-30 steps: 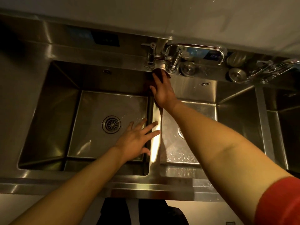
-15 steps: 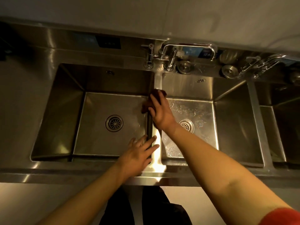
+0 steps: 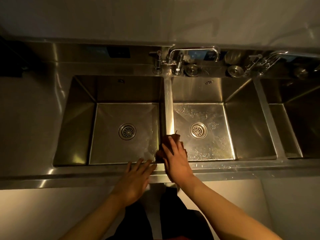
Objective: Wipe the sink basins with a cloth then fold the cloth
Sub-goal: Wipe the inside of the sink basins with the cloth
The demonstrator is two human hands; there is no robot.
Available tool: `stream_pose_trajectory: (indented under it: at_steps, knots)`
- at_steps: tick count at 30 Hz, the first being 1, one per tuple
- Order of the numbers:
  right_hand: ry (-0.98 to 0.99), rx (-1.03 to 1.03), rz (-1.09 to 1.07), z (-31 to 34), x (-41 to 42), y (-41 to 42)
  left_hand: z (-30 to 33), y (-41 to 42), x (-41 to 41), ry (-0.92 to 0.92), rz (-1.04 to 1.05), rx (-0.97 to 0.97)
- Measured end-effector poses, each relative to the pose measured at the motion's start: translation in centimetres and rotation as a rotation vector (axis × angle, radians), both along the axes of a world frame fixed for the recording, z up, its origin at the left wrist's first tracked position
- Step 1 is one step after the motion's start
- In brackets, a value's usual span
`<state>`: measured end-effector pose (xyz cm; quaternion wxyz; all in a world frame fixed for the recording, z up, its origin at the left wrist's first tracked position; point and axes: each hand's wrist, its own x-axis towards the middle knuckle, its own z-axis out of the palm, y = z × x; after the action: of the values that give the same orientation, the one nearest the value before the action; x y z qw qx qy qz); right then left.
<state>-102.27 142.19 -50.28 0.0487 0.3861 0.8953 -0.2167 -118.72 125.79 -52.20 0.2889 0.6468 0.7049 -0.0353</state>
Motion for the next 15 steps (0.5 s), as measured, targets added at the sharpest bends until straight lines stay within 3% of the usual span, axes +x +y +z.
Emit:
stream_pose_trajectory:
  at_steps: [6, 15]
  knots:
    - [-0.075, 0.027, 0.158, 1.6, -0.3, -1.2, 1.4, -1.0, -1.2, 0.022, 0.019, -0.006]
    - [0.200, 0.048, 0.036, 3.6, -5.1, -2.5, 3.2, -3.4, -5.8, 0.048, 0.117, 0.014]
